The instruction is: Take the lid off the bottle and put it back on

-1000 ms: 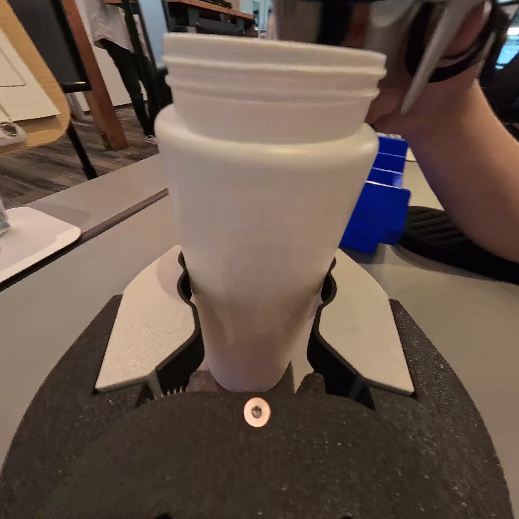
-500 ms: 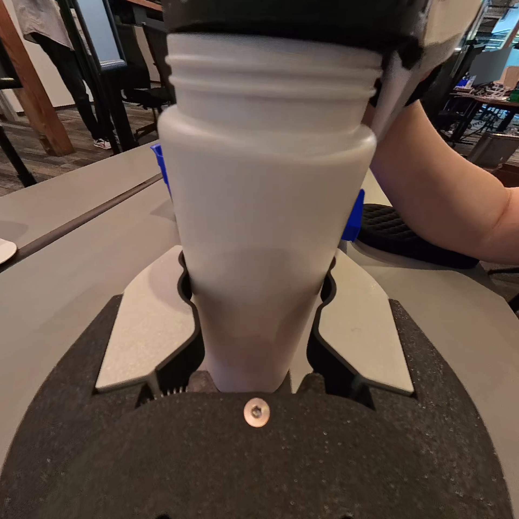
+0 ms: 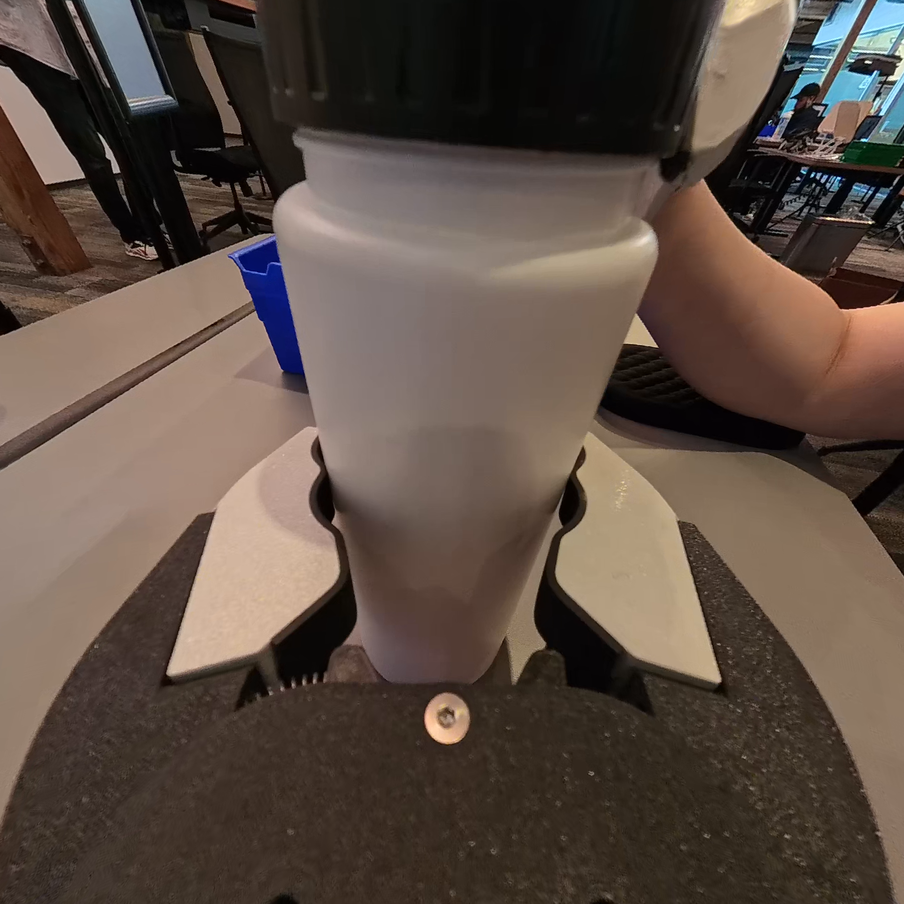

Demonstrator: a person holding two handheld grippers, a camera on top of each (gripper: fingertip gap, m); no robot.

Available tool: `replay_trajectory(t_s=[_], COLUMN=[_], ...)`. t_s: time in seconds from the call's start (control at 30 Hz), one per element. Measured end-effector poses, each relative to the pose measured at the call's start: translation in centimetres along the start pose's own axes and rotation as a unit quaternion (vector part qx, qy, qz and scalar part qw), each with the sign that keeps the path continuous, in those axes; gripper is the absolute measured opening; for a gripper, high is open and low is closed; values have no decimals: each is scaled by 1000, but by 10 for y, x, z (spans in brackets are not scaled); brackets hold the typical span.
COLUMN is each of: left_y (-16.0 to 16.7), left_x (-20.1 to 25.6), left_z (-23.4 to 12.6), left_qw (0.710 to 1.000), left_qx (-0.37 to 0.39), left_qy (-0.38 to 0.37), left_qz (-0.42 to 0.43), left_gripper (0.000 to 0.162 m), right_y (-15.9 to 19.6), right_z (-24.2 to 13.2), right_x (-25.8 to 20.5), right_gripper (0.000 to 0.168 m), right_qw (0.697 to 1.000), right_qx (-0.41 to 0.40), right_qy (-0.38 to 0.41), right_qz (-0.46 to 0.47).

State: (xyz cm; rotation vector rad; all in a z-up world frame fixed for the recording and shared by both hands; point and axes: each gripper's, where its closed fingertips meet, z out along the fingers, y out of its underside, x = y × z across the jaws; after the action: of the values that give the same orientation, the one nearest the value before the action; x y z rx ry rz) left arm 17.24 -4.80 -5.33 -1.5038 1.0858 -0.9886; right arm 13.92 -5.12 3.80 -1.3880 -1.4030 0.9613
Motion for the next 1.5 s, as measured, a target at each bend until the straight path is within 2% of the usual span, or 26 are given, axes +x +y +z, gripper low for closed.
replay_trajectory(t_s=[0.17, 0.27, 0.3, 0.43, 0.57, 0.73, 0.97, 1.1, 1.23, 1.33, 1.5], left_y=[0, 0, 0, 0, 6, 6, 7, 8, 9, 9, 10], left_x=[-1, -1, 0, 0, -7, -16, -36, -44, -46, -46, -53], left_z=[0, 1, 0, 1, 5, 6, -1, -6, -9, -10, -16], left_qw=[1000, 1000, 1000, 1000, 998, 995, 982, 978, 978, 978, 975], left_qx=[0, -1, -1, 4, -12, -15, -28, -32, -38, -41, -46], left_qy=[0, 0, -1, -8, -51, -95, -184, -206, -205, -204, -215], left_qz=[-2, -1, -1, 2, 40, 15, 7, -1, 0, 2, 2], left_gripper=[92, 93, 92, 94, 96, 96, 95, 95, 95, 95, 95], right_y=[-12, -10, -10, -9, -8, -8, -9, -8, -7, -10, -7], right_z=[2, 5, 6, 6, 5, 7, 15, 20, 24, 23, 18], right_x=[2, 1, 1, -1, 1, 12, 24, 30, 26, 25, 19], right_gripper=[80, 79, 72, 72, 72, 72, 72, 72, 79, 78, 78], right_qw=[999, 999, 999, 999, 999, 997, 987, 978, 983, 986, 989], right_qx=[39, 36, 33, 26, 21, 19, 3, 13, 9, 19, -14], right_qy=[3, -1, -1, -5, 7, 44, 142, 186, 170, 158, 141], right_qz=[27, 31, 29, 29, 28, 58, 74, 88, 61, 56, 51])
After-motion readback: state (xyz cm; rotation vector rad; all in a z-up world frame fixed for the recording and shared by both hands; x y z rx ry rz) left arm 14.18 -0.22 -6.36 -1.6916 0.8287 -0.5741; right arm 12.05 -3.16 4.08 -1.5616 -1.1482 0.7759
